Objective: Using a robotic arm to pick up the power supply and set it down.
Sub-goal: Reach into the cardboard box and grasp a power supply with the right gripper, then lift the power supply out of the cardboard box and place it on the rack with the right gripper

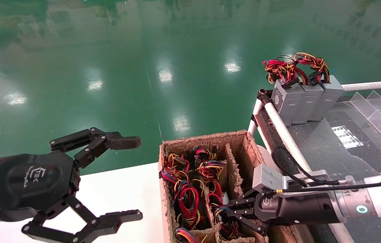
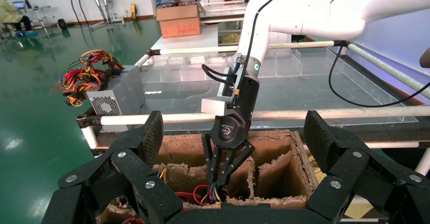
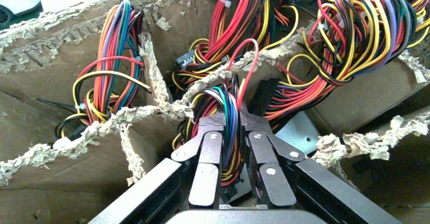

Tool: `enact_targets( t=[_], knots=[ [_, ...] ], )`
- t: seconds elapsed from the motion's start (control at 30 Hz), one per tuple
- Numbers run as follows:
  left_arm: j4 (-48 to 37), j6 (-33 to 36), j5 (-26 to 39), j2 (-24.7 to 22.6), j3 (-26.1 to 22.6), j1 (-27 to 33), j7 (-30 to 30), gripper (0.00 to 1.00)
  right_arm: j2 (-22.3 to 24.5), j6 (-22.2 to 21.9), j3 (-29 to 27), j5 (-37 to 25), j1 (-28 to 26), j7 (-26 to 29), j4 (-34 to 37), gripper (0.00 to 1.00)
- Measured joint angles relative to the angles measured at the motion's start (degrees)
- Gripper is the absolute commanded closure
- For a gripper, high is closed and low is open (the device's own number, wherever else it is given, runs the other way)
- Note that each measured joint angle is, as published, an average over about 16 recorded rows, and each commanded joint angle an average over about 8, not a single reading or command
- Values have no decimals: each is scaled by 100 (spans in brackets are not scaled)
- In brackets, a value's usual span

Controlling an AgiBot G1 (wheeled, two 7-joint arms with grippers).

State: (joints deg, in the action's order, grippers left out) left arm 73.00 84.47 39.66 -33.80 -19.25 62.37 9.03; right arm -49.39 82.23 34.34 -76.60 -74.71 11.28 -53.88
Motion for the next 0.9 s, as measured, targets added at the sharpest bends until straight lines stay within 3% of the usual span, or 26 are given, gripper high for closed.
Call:
enact_targets(
  t=[0.43,0.9],
  knots=[
    [0,-1,-1,1,-2,0,-1,0,657,-268,-535,593,229,5,-1066,100],
    [0,-1,-2,1,-3,1,-2,0,1723,-1025,-1662,1613,555,-82,-2228,100]
  ],
)
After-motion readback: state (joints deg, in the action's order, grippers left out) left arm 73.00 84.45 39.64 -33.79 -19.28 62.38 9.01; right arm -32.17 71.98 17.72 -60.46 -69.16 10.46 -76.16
